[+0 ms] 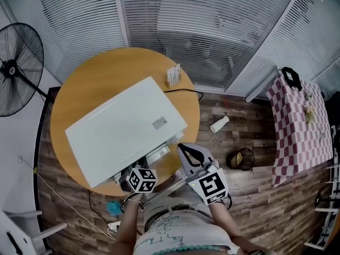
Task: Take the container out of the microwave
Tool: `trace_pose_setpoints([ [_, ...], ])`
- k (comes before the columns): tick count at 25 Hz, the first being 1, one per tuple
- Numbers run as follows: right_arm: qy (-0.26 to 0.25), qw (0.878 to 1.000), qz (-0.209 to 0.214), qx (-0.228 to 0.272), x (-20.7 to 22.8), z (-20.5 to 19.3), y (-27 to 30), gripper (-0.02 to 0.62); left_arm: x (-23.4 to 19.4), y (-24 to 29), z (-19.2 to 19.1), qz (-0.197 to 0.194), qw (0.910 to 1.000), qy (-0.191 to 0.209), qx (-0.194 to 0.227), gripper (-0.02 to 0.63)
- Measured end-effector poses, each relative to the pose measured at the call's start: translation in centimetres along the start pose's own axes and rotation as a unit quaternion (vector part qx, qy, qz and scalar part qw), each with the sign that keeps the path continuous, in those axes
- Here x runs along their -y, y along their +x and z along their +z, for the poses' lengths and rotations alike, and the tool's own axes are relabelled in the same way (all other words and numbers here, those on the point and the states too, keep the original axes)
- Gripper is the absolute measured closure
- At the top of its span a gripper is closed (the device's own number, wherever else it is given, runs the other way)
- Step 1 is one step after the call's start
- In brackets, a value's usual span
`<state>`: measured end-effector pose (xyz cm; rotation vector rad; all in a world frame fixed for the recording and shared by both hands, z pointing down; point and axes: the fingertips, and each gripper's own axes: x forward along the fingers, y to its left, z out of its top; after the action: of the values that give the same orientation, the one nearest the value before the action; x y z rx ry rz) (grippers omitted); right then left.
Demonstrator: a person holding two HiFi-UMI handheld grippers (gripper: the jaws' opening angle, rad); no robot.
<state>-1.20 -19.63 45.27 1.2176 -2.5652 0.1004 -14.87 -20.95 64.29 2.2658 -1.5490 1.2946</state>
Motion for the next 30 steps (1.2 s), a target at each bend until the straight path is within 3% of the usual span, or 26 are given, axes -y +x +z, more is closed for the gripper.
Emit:
trace_pose_setpoints([
  [14, 0.001, 0.999, 0.031, -0.006, -0.5, 0.4, 0.3, 0.603, 0.2, -1.5, -0.1, 0.007, 0.9995, -0.027, -0.014, 0.569],
  [18, -0.003, 0.999, 0.042, 0.014, -0.6, 0.6, 0.3, 0.603, 0.9, -2.0, 0.0, 0.01, 0.9993, -0.034, -0.014, 0.569],
  [30, -0.009, 0.996, 0.084, 0.01, -1.3, -0.1, 0.2, 0.603, 3.8, -3.3, -0.4, 0.017, 0.9982, -0.049, -0.028, 0.569],
])
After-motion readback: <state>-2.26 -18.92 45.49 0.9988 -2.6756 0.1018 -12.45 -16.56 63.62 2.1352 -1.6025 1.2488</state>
